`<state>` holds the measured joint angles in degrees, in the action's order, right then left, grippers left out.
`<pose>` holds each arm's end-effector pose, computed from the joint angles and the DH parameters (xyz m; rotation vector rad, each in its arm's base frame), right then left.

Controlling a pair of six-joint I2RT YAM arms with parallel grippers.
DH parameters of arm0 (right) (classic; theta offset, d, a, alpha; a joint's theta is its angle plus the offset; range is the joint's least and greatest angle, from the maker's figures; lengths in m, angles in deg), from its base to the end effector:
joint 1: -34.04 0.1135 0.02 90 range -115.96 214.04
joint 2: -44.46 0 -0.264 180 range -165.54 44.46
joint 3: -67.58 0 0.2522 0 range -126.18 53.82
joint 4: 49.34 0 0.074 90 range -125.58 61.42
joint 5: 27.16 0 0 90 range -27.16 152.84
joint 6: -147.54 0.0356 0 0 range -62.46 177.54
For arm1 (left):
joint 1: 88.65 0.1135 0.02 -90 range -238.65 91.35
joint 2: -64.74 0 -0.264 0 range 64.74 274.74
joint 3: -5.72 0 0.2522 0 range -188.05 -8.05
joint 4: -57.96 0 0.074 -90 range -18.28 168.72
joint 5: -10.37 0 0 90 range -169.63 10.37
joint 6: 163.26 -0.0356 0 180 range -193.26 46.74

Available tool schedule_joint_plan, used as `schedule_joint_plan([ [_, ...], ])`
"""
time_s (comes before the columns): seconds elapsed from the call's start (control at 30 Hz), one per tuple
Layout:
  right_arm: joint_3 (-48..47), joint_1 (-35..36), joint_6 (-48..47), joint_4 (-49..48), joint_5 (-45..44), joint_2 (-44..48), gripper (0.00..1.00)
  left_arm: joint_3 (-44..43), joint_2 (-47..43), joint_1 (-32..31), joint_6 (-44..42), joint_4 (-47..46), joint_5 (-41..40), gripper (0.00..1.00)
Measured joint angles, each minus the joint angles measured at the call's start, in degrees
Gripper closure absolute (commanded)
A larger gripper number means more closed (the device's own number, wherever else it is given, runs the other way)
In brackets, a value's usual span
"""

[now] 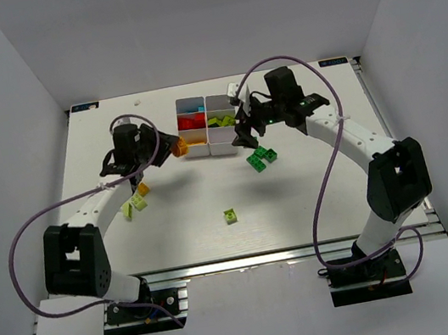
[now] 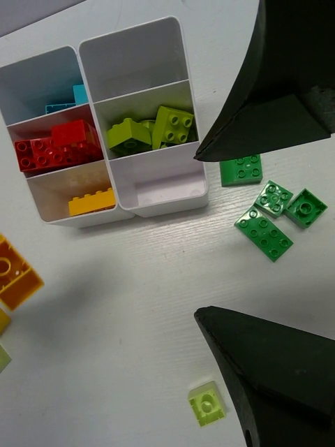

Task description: Sort the legos into containers by color

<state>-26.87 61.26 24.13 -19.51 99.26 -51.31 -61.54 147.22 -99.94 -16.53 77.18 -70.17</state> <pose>0.3340 0.1956 0.3173 -1.3418 1.5530 0.6014 0.3115 -0.0681 0.2473 -0.7925 2.1511 -0.8319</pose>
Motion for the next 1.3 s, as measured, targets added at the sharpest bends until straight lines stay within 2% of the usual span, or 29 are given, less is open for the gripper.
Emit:
schedule_joint_plan([
  [0.23,0.74,-0.74,0.09,-0.39,0.26,0.35,0.12,-1.51,5.05,-4.59,2.49,-13.46,-2.84,0.90],
  [0.4,0.98,-1.29,0.07,-0.48,0.85,0.37,0.12,-1.16,6.45,-7.52,-0.68,-21.99,-7.69,0.92],
  [0.77,0.98,-2.27,0.11,-0.81,1.49,0.37,0.12,0.96,8.59,-11.08,-15.50,-31.74,-16.94,0.97],
  [1.3,0.98,-3.23,0.07,-0.79,1.51,0.37,0.12,2.34,14.78,-11.06,-19.65,-38.49,-18.78,0.95],
])
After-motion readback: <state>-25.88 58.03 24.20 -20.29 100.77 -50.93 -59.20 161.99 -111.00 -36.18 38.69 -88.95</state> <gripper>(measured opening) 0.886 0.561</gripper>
